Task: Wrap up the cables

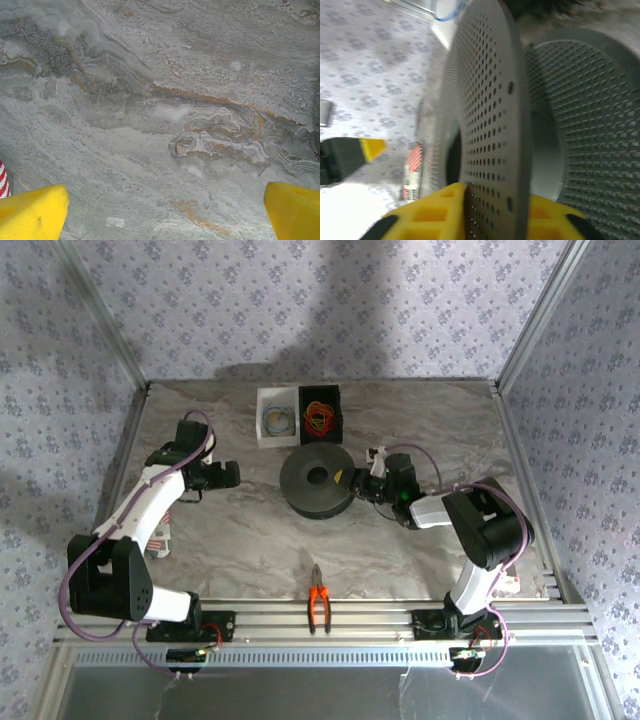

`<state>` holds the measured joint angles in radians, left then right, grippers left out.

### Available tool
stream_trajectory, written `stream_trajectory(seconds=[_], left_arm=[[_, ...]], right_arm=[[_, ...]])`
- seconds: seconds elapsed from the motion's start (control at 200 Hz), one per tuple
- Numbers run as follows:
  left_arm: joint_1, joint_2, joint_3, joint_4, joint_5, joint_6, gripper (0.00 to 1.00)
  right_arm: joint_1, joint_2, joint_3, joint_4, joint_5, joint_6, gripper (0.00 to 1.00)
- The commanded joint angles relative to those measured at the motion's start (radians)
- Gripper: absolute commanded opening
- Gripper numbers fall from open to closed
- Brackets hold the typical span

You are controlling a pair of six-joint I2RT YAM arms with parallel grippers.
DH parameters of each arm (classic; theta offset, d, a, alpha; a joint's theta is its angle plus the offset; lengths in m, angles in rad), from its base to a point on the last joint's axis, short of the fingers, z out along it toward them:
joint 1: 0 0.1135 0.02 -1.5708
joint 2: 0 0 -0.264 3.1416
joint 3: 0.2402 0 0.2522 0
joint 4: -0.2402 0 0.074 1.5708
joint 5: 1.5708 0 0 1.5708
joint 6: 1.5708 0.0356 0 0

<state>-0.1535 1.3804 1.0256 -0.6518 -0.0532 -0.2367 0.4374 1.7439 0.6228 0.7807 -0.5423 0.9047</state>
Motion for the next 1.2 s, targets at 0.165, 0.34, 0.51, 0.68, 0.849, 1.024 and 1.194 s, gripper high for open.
stream_trajectory(seconds=[0.165, 0.34, 0.51, 0.68, 0.849, 1.024, 1.194], left_arm=[[-0.011, -0.021, 0.008, -0.011, -0.022, 0.007, 1.00], [-0.014, -0.024, 0.010, -0.018, -0.025, 0.007, 1.00], [-0.019, -0.030, 0.016, -0.020, -0.032, 0.010, 1.00], [-0.023, -0.029, 0.020, -0.020, -0.027, 0.010, 1.00], [-0.031, -0.030, 0.024, -0.034, -0.023, 0.009, 1.00], [-0.045, -0.030, 0.033, -0.052, -0.024, 0.008, 1.00], [-0.057, -0.025, 0.047, -0.054, -0.028, 0.008, 1.00]], right_arm=[[0.011, -0.072, 0.036, -0.463, 0.082, -0.256, 0.44], [0.006, -0.174, 0.064, -0.622, 0.104, -0.342, 0.79], [-0.006, -0.312, 0.156, -0.893, 0.203, -0.502, 1.00], [-0.008, -0.362, 0.307, -1.060, 0.306, -0.636, 1.00], [-0.008, -0.231, 0.498, -1.054, 0.339, -0.722, 1.00], [-0.010, 0.008, 0.798, -1.047, 0.311, -0.811, 0.99], [-0.013, 0.281, 1.155, -1.148, 0.292, -0.891, 0.90]])
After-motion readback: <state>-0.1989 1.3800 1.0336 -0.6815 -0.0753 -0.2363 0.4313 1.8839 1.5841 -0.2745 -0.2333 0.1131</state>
